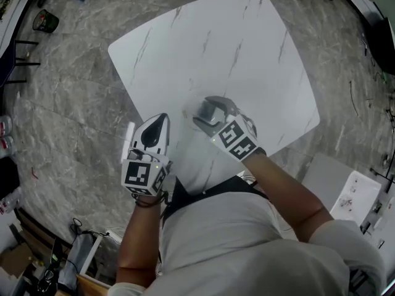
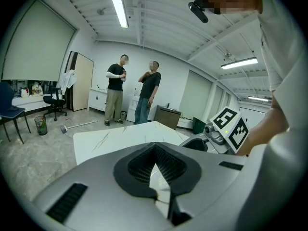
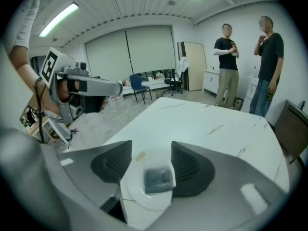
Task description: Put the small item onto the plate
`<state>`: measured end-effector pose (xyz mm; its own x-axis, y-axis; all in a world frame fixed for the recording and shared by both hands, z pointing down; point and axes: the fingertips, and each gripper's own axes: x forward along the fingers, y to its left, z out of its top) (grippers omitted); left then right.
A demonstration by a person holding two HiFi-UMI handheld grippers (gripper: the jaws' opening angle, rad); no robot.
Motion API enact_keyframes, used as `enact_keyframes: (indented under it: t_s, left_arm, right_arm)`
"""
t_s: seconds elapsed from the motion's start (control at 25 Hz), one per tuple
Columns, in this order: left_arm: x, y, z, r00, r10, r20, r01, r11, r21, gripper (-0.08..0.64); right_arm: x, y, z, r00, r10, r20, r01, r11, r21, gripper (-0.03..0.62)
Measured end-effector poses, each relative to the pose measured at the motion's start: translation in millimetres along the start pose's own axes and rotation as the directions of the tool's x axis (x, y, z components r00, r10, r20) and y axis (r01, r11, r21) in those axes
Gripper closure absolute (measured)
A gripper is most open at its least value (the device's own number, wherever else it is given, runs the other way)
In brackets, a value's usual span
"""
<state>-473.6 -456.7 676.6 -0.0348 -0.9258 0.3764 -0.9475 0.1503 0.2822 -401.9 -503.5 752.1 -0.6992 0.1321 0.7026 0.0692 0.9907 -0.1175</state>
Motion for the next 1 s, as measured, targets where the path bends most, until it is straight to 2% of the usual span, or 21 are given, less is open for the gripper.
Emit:
enact_keyframes:
  t_s: [0.12,0.16,0.28,0.4,0.52,0.64,0.8,1.0]
  left_arm:
    - [-23.6,-18.6,32.6,0.999,-0.035,0.022,0.034,0.999,0.027,0.555]
    - [-29.6,-28.1,46.1,0.998,-0.049,0.031,0.048,0.998,0.041,0.555]
    - [-42.3,-51.7,96.6,0.990,-0.114,0.081,0.105,0.989,0.104,0.555]
    - [-68.0,-74.3,142.0,0.974,-0.196,0.112,0.180,0.973,0.144,0.555]
    - [-104.4,-102.1,184.0,0.951,-0.273,0.142,0.248,0.953,0.172,0.555]
    - [-141.1,-129.2,222.6,0.931,-0.320,0.178,0.279,0.934,0.223,0.555]
    - [-180.4,-152.0,257.1,0.910,-0.359,0.208,0.295,0.912,0.286,0.555]
    - [-217.3,-174.4,288.2,0.889,-0.388,0.244,0.306,0.899,0.314,0.555]
  right_arm:
    - [-41.0,22.6,37.9,0.997,0.011,0.080,-0.009,1.000,-0.030,0.434]
    - [-58.8,26.6,49.8,0.994,0.000,0.111,0.003,1.000,-0.030,0.473]
    - [-109.6,32.0,94.0,0.968,-0.063,0.241,0.067,0.998,-0.008,0.529]
    - [-156.3,53.4,137.5,0.920,-0.116,0.374,0.106,0.993,0.047,0.566]
    - [-206.8,83.6,173.7,0.858,-0.173,0.483,0.140,0.985,0.102,0.584]
    - [-257.7,110.9,204.7,0.793,-0.235,0.562,0.192,0.972,0.136,0.586]
    - [-310.2,134.1,237.7,0.711,-0.320,0.626,0.264,0.947,0.185,0.588]
    - [-355.0,157.9,265.7,0.651,-0.368,0.663,0.333,0.924,0.186,0.589]
